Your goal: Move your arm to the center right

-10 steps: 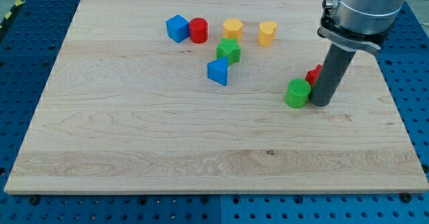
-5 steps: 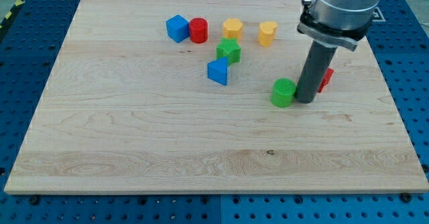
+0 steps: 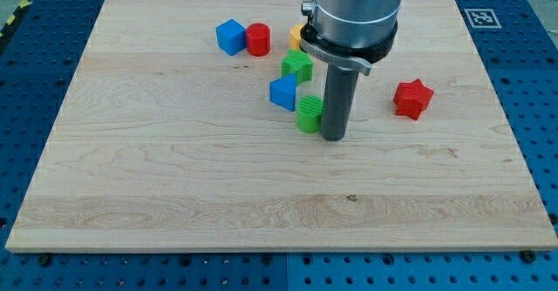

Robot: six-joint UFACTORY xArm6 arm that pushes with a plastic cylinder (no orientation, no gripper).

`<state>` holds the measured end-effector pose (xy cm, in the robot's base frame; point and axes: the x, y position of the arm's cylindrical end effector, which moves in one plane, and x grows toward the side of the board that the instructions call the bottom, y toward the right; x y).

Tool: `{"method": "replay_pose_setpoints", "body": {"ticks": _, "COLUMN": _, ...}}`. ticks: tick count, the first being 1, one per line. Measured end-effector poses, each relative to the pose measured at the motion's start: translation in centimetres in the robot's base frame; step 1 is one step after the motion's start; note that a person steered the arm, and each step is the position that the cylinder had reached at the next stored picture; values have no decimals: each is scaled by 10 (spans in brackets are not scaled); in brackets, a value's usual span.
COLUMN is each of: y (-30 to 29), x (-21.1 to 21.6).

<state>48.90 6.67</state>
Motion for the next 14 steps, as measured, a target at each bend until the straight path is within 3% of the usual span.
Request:
{"method": "replay_pose_setpoints", "body": {"ticks": 1, "y": 24, "x": -4}}
{"method": "replay_pose_setpoints", "body": {"ticks": 3, "y": 4, "x": -57}}
{"method": "replay_pose_setpoints", "body": {"ticks": 4, "y": -25, "x": -60}}
{"method": "replay_pose_setpoints", "body": {"ticks": 7, "y": -20, "x": -60}}
{"method": "replay_pose_setpoints", "body": {"ticks": 9, "y": 64, "x": -56}}
{"method": "replay_pose_setpoints", "body": {"ticks": 12, "y": 165, "x": -12}}
{"method": "replay_pose_setpoints", "body": {"ticks": 14, "y": 265, "x": -38}}
